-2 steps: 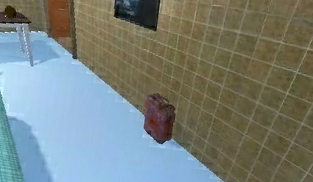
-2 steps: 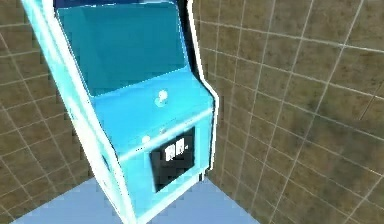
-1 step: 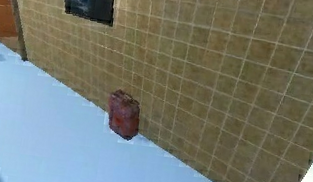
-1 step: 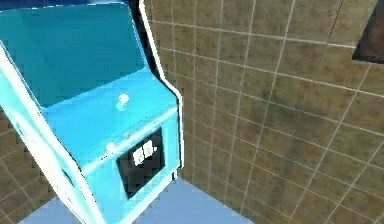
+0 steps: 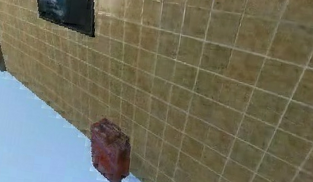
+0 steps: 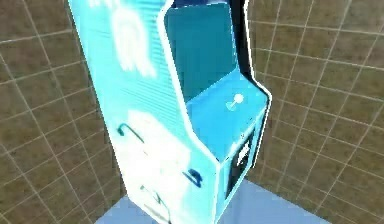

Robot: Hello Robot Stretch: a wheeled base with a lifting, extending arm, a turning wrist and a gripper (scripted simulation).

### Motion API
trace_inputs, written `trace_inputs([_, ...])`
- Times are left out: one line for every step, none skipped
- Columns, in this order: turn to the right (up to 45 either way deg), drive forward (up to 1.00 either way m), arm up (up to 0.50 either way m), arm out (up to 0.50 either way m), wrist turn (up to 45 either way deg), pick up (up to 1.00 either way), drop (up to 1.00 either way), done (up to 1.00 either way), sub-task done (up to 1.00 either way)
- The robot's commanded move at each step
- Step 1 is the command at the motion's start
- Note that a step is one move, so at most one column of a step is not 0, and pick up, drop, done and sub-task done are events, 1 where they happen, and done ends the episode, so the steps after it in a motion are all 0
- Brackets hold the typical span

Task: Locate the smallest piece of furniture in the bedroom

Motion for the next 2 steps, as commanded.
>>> trace_inputs([-45.0,0.0,0.0,0.0,0.0,0.0,0.0,0.0,0.0])
trace_inputs([-9.0,0.0,0.0,0.0,0.0,0.0,0.0,0.0,0.0])
